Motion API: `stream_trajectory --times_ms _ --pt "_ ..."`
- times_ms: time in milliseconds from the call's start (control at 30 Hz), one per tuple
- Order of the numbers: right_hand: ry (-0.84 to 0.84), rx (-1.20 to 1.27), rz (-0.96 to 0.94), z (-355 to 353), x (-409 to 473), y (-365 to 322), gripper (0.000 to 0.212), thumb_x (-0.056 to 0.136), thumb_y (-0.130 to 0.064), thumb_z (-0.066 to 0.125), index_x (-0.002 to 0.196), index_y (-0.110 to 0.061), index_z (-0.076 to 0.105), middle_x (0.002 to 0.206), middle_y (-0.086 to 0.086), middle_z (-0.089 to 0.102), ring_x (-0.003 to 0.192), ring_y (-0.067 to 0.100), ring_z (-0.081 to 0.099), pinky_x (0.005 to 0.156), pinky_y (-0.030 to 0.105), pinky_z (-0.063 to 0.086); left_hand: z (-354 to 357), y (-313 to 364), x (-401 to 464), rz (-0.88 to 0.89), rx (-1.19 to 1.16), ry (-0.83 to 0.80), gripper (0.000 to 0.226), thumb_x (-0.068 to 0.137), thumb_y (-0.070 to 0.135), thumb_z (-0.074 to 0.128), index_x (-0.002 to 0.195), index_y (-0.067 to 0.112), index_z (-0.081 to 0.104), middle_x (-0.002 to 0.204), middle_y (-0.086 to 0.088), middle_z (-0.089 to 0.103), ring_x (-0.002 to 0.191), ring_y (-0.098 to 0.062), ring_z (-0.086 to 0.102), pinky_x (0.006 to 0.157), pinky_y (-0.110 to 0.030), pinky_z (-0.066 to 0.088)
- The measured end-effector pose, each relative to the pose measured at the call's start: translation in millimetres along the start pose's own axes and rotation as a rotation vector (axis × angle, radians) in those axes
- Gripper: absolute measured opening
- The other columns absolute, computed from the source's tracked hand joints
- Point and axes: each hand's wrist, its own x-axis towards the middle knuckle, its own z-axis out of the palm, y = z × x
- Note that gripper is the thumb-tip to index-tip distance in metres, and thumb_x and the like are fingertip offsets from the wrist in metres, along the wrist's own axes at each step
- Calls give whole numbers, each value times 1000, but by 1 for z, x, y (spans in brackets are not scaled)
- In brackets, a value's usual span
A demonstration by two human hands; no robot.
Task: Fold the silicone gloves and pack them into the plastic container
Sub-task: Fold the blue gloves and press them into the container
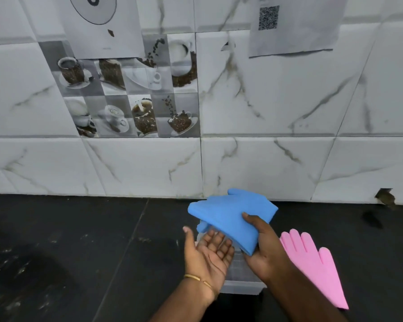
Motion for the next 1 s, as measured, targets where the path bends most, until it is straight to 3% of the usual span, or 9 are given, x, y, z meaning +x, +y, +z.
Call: stream_trajectory --times_ms 133,267,400,467,533,600,700,867,1000 --pt "-77 -37 108 6 -3 -23 45 76 -8 72 120 -2 64 111 19 73 88 30 74 66 37 61 0 -37 3 -201 6 30 78 90 65 36 131 1 53 101 -20 73 95 -34 66 80 -43 52" --pt "-183 -62 201 6 -6 -35 39 73 -7 75 112 2 70 112 21 72 91 34 74 69 41 61 19 -39 0 -216 13 -208 99 72 83 40 128 3 61 132 -22 59 121 -38 57 99 -51 45" --pt "-141 -280 181 -18 -8 -37 51 76 -4 72 125 -3 61 118 21 70 107 39 68 88 51 57 17 -8 8 -64 0 -334 66 87 62 43 122 12 65 127 -19 63 116 -41 59 95 -62 43" --pt "-100 -379 163 -33 -7 -36 56 76 -2 72 130 -7 57 120 21 69 111 41 65 91 54 54 10 5 10 -28 9 -290 71 74 77 46 107 19 70 110 -15 71 105 -38 66 91 -58 46" --pt "-72 -414 171 -43 -6 -34 57 77 0 71 130 -10 56 120 19 69 110 40 66 88 52 56 0 13 10 -36 45 -267 98 47 93 55 108 18 73 116 -16 69 112 -40 62 98 -61 41" --pt "-50 -434 179 -50 -3 -32 55 78 2 70 129 -12 56 119 18 70 107 39 67 88 53 56 -7 18 9 -92 79 -288 111 40 93 62 117 14 70 126 -19 64 120 -43 56 100 -64 39" --pt "-14 -489 205 -57 3 -29 46 81 0 69 124 -13 59 114 17 72 104 38 69 90 53 56 -11 20 10 -173 128 -341 104 52 84 68 125 11 64 132 -22 59 123 -44 53 100 -62 41" --pt "73 -789 112 -64 13 -23 42 88 -7 64 129 -8 54 115 11 68 97 26 69 65 32 56 -16 18 18 -213 170 -283 83 65 67 72 127 12 63 130 -21 60 117 -45 58 96 -61 44" --pt "168 -1249 -46 -74 14 -13 59 87 -19 67 140 -14 42 125 2 58 105 17 59 88 34 53 -22 14 27 -230 197 -207 72 67 57 72 124 13 64 124 -20 64 106 -45 63 88 -60 49"
